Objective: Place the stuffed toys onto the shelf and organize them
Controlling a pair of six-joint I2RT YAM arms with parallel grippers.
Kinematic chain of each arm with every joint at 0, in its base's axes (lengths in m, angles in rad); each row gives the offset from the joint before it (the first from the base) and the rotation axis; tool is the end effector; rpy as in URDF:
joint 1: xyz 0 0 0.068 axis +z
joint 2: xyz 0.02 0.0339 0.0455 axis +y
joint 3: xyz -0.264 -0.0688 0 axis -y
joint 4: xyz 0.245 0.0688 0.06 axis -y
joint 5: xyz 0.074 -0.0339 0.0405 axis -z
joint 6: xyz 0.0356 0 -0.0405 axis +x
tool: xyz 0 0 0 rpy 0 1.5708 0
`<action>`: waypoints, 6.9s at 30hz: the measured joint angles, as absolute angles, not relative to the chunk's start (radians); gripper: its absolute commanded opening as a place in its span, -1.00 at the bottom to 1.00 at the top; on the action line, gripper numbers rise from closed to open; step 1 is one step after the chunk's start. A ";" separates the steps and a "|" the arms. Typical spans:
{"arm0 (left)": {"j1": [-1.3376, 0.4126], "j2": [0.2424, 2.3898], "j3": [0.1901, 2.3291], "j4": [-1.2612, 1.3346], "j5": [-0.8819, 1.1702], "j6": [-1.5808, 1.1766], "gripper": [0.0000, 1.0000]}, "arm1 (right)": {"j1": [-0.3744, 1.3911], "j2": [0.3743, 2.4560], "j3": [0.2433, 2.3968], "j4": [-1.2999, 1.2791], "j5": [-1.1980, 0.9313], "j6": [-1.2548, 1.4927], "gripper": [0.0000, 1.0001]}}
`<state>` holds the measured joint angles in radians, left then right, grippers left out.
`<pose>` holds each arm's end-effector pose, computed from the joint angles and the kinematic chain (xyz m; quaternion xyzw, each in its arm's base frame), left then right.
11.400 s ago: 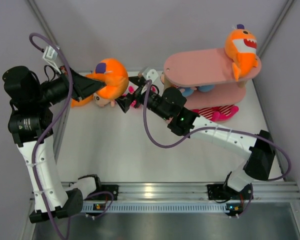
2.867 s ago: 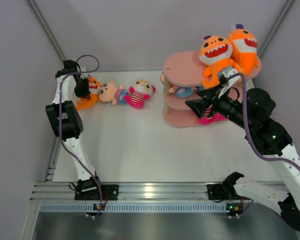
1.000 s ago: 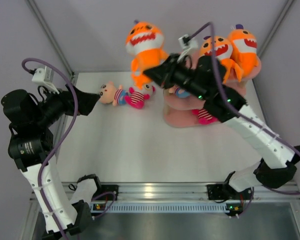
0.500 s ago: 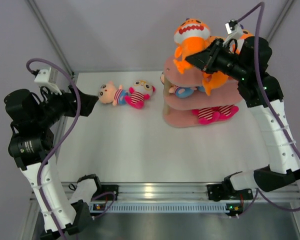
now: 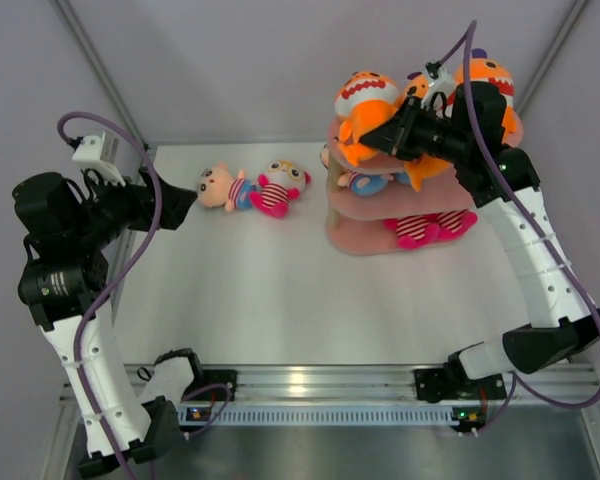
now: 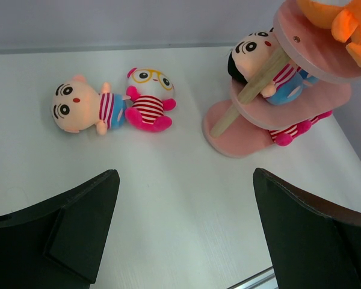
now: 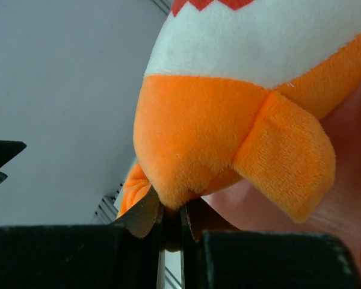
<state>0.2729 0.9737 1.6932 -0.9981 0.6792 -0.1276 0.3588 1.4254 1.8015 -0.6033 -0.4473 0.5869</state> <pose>0.1159 0.0092 0.5104 0.0468 0.7777 -0.2241 0.5855 0.2670 0.1166 0.4966 -0.0503 0.7740 0.4309 0.4612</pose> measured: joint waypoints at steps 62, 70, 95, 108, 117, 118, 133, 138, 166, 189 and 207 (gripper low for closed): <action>-0.249 2.024 1.750 -0.817 -0.333 0.205 0.03 | 0.351 0.980 1.695 -0.702 -0.156 0.312 0.34; -0.245 2.183 1.833 -0.802 -0.381 0.216 0.01 | 0.351 0.949 1.649 -0.678 -0.150 0.260 0.36; -0.199 1.818 1.547 -0.812 -0.218 0.319 -1.00 | 0.352 0.948 1.592 -0.643 -0.299 0.154 0.34; -0.195 0.933 1.485 -1.084 0.356 0.546 -1.00 | 0.909 1.129 1.695 -0.630 -0.448 -0.053 0.43; -0.196 0.896 1.485 -1.325 0.606 0.679 -1.00 | 1.073 1.328 1.609 -0.550 -0.428 -0.095 0.59; -0.197 0.892 1.485 -1.330 0.616 0.697 -1.00 | 1.079 1.344 1.610 -0.549 -0.424 -0.100 0.62; -0.241 0.837 1.456 -1.358 0.720 0.788 -1.00 | 1.031 1.489 1.823 -0.597 -0.591 -0.244 0.76; -0.245 0.834 1.456 -1.359 0.744 0.788 -1.00 | 1.007 1.571 1.869 -0.618 -0.654 -0.234 0.72; -0.253 0.798 1.349 -1.385 0.656 0.727 0.62 | 1.167 1.245 1.433 -0.978 -0.132 -0.384 -1.00; -0.253 0.893 1.332 -1.382 0.604 0.722 0.62 | 0.907 0.796 1.097 -1.261 0.637 -0.909 -1.00; -0.253 0.915 1.331 -1.382 0.606 0.737 0.62 | 0.435 0.919 1.021 -0.757 0.497 -1.496 -1.00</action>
<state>-0.2535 0.9150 1.3308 -1.3815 0.6060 0.7368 0.4347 0.9188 1.0206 -0.7570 0.4973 -1.4963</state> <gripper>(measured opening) 0.809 0.030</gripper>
